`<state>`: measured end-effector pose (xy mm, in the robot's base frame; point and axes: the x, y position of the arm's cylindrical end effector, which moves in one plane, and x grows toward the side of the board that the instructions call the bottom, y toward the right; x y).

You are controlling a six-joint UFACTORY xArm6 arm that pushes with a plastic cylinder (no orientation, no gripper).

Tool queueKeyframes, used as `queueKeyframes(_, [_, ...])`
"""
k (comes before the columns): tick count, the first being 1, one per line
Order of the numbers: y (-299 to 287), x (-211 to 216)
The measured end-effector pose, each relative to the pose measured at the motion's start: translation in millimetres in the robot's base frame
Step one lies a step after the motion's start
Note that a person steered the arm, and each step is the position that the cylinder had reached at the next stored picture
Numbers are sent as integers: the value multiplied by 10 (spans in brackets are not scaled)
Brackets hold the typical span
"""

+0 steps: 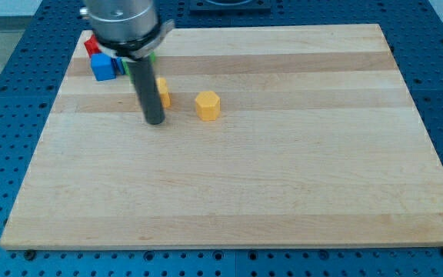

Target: Push the yellow heart right a bit

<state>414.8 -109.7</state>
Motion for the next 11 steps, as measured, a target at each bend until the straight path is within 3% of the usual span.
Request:
queueKeyframes(1, [361, -314])
queueKeyframes(2, [-474, -412])
queueKeyframes(3, [-811, -564])
queueKeyframes(4, [-515, -160])
queueKeyframes(5, [-841, -1])
queueKeyframes(7, [-1036, -486])
queueKeyframes(8, [-305, -285])
queueKeyframes(9, [610, -492])
queueKeyframes(10, [1088, -668])
queueKeyframes(11, [1342, -59])
